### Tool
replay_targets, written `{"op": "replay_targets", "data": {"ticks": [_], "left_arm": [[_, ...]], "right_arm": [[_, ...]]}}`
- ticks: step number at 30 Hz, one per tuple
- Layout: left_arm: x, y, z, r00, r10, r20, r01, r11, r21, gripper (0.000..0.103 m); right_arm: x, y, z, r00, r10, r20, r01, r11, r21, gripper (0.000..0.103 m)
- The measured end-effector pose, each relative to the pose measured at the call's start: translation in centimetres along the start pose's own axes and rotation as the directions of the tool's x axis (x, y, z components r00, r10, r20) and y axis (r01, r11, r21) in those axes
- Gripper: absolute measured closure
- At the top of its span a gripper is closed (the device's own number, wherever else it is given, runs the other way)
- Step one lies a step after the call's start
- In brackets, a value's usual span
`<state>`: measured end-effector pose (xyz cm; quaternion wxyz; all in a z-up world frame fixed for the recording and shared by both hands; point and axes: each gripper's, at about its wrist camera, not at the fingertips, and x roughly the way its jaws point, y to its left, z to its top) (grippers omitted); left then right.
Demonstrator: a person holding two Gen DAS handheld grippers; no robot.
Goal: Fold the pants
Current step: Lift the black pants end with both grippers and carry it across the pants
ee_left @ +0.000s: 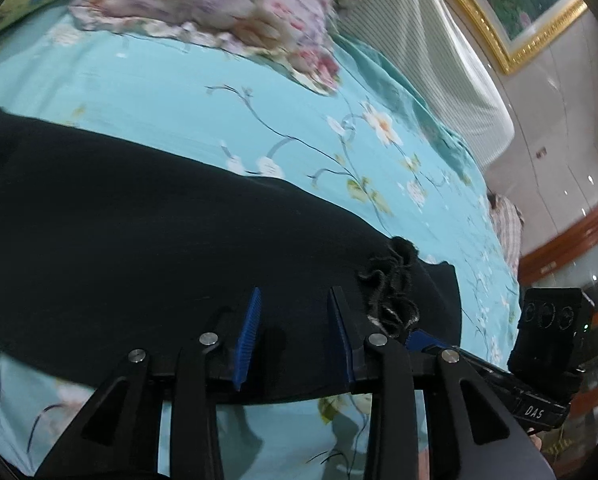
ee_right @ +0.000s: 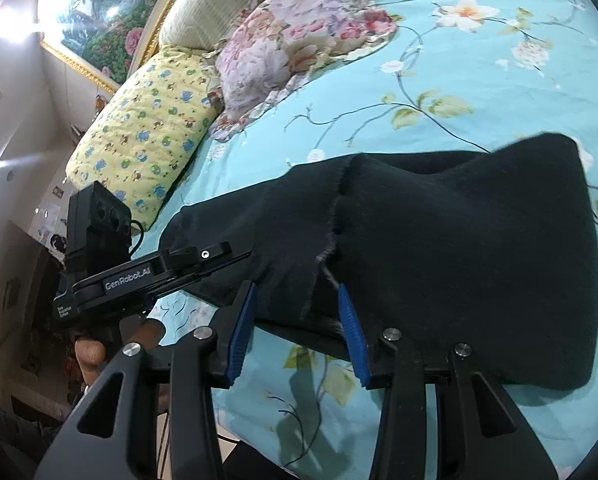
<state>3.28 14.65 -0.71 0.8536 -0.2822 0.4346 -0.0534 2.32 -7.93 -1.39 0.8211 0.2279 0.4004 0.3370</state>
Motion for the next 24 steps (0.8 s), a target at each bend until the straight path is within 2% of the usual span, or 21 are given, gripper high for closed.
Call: {"op": "replay_targets", "data": {"ticks": [4, 8, 13, 17, 24], "left_arm": [[-1.7, 1.5, -0.4, 1.000, 0.010, 0.030, -0.008, 0.999, -0.054, 0.069], [-3.5, 2.9, -1.2, 0.998, 0.030, 0.061, -0.024, 0.995, -0.101, 0.064], [-5.8, 5.0, -2.1, 0.992, 0.077, 0.103, -0.060, 0.986, -0.157, 0.062], [-8.0, 7.0, -3.0, 0.981, 0.125, 0.148, -0.092, 0.972, -0.214, 0.056], [-10.7, 10.4, -4.2, 0.962, 0.203, 0.183, -0.138, 0.939, -0.315, 0.056]], "right_arm": [[0.6, 1.2, 0.5, 1.000, 0.019, -0.009, -0.019, 0.999, -0.040, 0.059], [1.4, 2.5, 1.0, 0.999, 0.029, -0.021, -0.031, 0.996, -0.086, 0.059], [2.7, 4.0, 1.7, 0.998, 0.042, -0.043, -0.047, 0.991, -0.125, 0.057], [3.9, 5.2, 2.2, 0.997, 0.055, -0.062, -0.064, 0.987, -0.148, 0.053], [5.9, 6.9, 3.1, 0.994, 0.060, -0.093, -0.076, 0.979, -0.187, 0.052]]}}
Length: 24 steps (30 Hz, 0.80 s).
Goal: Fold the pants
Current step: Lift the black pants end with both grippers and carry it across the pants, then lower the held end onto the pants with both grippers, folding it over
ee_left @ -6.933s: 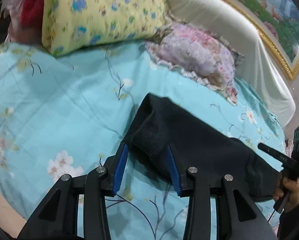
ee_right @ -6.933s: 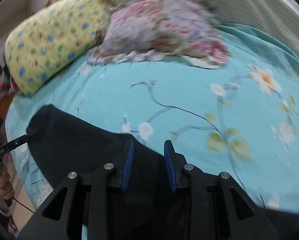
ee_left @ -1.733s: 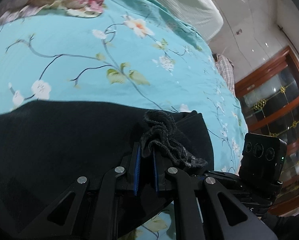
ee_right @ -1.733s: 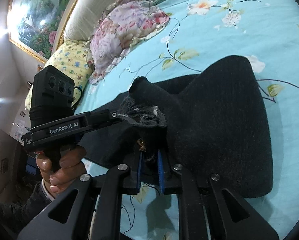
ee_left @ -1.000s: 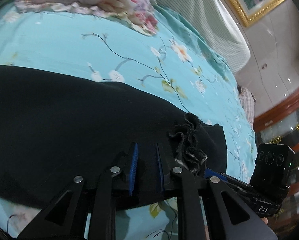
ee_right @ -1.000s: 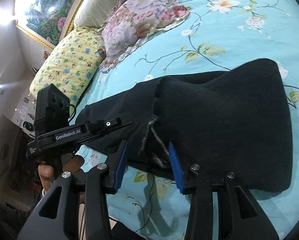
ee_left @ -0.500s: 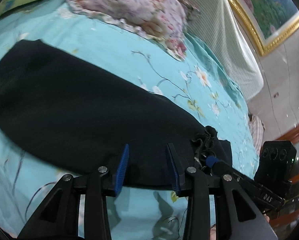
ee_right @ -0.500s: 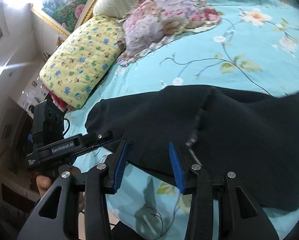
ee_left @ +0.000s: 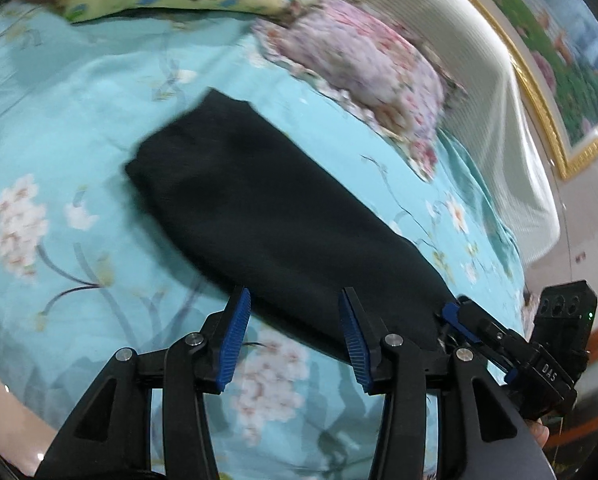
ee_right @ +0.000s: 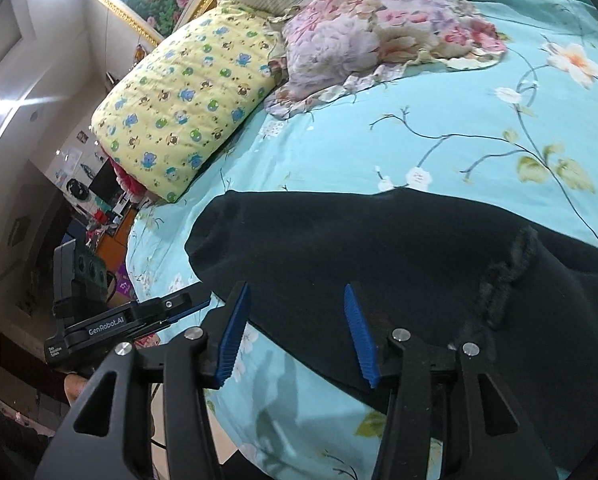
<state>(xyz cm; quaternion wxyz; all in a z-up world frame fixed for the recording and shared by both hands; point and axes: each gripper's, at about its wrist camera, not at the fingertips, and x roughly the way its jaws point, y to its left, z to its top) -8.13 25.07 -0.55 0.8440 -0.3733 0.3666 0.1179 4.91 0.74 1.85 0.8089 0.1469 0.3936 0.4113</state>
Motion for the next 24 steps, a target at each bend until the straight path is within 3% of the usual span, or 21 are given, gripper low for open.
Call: {"op": "replay_targets", "data": {"ticks": [3, 9, 24], "left_arm": [[-0.6, 1.5, 0.2, 0.999, 0.028, 0.032, -0.027, 0.998, -0.051, 0.053], [-0.5, 3.4, 0.7, 0.998, 0.059, 0.025, -0.056, 0.993, -0.104, 0.052], [0.8, 5.9, 2.3, 0.997, 0.074, 0.012, -0.070, 0.979, -0.191, 0.049]], "right_arm": [[0.9, 0.6, 0.6, 1.000, 0.002, -0.022, -0.003, 1.000, -0.027, 0.051], [2.6, 2.2, 2.1, 0.999, 0.007, -0.044, -0.011, 0.996, -0.083, 0.049], [7.6, 4.3, 5.2, 0.991, 0.021, -0.129, -0.041, 0.987, -0.155, 0.047]]}}
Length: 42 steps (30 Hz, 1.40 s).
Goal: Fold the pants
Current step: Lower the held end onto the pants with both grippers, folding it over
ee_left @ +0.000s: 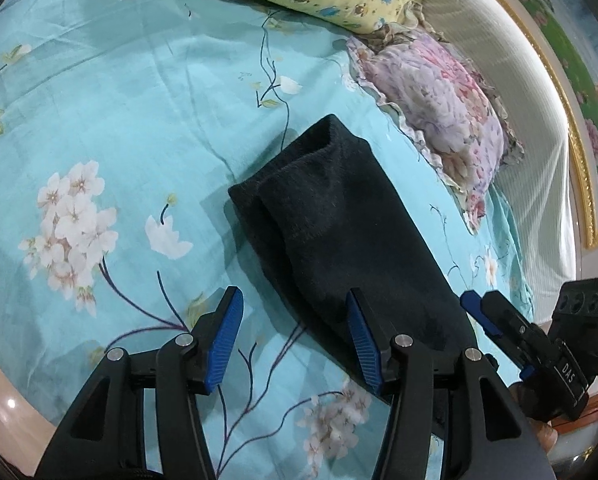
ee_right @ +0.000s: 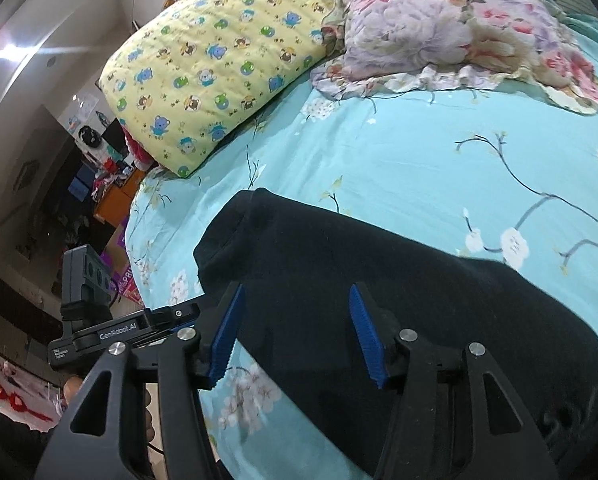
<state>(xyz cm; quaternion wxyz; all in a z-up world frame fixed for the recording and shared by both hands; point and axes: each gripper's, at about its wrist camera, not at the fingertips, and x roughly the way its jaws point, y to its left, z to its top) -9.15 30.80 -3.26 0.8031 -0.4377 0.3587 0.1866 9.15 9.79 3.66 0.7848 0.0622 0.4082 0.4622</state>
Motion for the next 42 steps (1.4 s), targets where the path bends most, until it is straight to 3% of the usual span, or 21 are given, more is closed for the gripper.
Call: {"op": "replay_targets", "data": {"ticks": [7, 14, 21, 27, 30, 34, 42], "left_arm": [[1.1, 0.4, 1.2, 1.000, 0.007, -0.009, -0.007, 1.000, -0.025, 0.049], [2.0, 0.3, 2.0, 1.000, 0.012, -0.005, -0.012, 1.000, -0.027, 0.049], [2.5, 0.5, 2.5, 1.000, -0.003, 0.007, 0.003, 0.999, -0.033, 0.050], [2.8, 0.7, 2.8, 1.000, -0.005, 0.014, 0.005, 1.000, -0.024, 0.056], [2.8, 0.7, 2.9, 1.000, -0.005, 0.021, 0.005, 1.000, -0.017, 0.064], [2.7, 0.5, 2.9, 1.000, -0.021, 0.022, 0.022, 1.000, -0.018, 0.072], [0.2, -2.4, 3.0, 0.996, -0.053, 0.068, 0.050, 0.998, 0.034, 0.078]], "right_arm": [[3.1, 0.6, 2.9, 0.999, 0.006, -0.041, -0.009, 0.998, -0.067, 0.047], [8.2, 1.2, 6.7, 0.990, 0.024, -0.141, -0.044, 0.990, -0.137, 0.047], [12.8, 3.2, 8.6, 0.968, 0.037, -0.247, -0.104, 0.960, -0.261, 0.047], [16.3, 3.3, 9.2, 0.942, 0.046, -0.332, -0.134, 0.960, -0.245, 0.048], [16.8, 3.4, 9.1, 0.938, 0.075, -0.338, -0.157, 0.962, -0.222, 0.060], [15.9, 3.8, 8.7, 0.948, 0.055, -0.314, -0.137, 0.959, -0.248, 0.074], [11.5, 4.4, 9.0, 0.970, 0.094, -0.226, -0.150, 0.959, -0.241, 0.078]]}}
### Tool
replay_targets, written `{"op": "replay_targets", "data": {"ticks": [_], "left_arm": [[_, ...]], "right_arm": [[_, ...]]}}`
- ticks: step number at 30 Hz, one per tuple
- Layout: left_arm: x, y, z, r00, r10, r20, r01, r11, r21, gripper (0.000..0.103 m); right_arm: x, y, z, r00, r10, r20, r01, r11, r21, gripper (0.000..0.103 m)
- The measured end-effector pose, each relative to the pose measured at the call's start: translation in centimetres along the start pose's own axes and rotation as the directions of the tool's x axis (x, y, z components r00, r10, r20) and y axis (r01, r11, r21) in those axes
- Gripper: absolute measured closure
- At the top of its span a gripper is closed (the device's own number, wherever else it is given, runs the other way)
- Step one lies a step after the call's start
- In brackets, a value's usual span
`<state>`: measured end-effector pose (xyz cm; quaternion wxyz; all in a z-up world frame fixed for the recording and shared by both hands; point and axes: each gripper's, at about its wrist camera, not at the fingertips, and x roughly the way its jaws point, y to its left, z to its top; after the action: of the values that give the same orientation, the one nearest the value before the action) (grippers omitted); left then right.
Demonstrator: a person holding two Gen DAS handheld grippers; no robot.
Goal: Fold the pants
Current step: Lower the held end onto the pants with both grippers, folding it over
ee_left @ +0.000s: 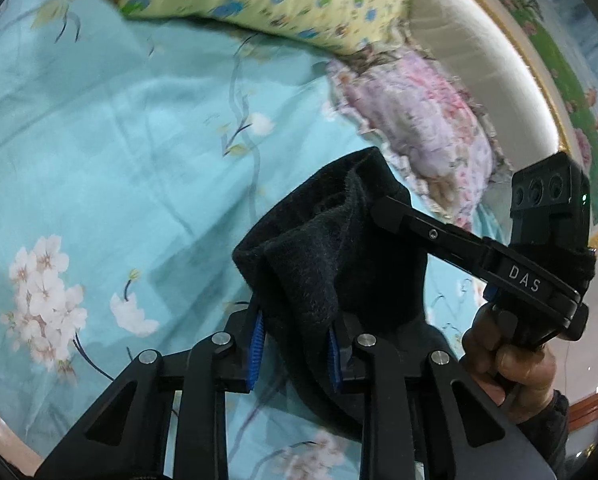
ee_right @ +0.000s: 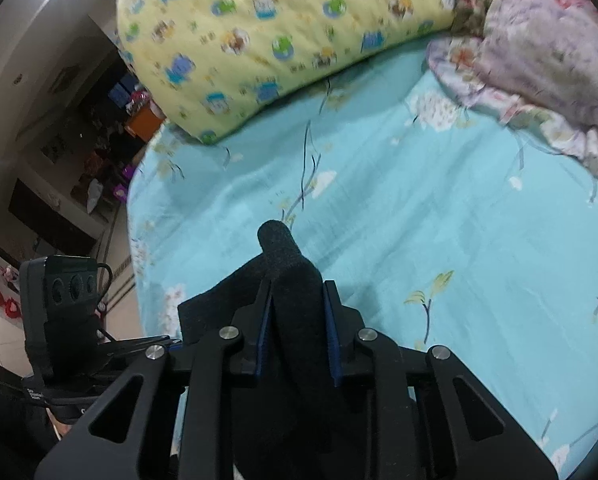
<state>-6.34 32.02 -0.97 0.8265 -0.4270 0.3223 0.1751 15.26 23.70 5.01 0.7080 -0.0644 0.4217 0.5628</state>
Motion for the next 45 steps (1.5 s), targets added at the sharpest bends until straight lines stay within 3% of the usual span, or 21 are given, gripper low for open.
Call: {"op": "replay_targets", "data": {"ticks": [8, 14, 26, 37, 45], "left_arm": [[-2.7, -4.9, -0.5, 0.998, -0.046, 0.042, 0.042, 0.995, 0.095, 0.080], [-4.1, -9.7, -2.3, 0.994, -0.100, 0.048, 0.088, 0.974, 0.210, 0.080], [-4.5, -18.6, -7.2, 0.983, -0.180, -0.022, 0.174, 0.903, 0.392, 0.081], [-3.8, -23.5, -11.3, 0.979, -0.184, -0.091, 0.205, 0.845, 0.494, 0.081], [-2.0, -27.3, -15.2, 0.973, -0.172, -0.150, 0.228, 0.783, 0.579, 0.081]], "right_arm": [[-5.8, 0.2, -1.5, 0.991, 0.046, 0.127, -0.053, 0.997, 0.051, 0.079], [-10.8, -0.3, -3.9, 0.972, 0.056, 0.228, -0.077, 0.993, 0.086, 0.079], [-19.2, -2.4, -10.5, 0.921, -0.002, 0.390, -0.061, 0.987, 0.150, 0.082], [-24.0, -4.7, -16.2, 0.877, -0.062, 0.476, -0.055, 0.972, 0.230, 0.084], [-26.4, -6.6, -20.8, 0.841, -0.104, 0.531, -0.067, 0.953, 0.294, 0.084]]}}
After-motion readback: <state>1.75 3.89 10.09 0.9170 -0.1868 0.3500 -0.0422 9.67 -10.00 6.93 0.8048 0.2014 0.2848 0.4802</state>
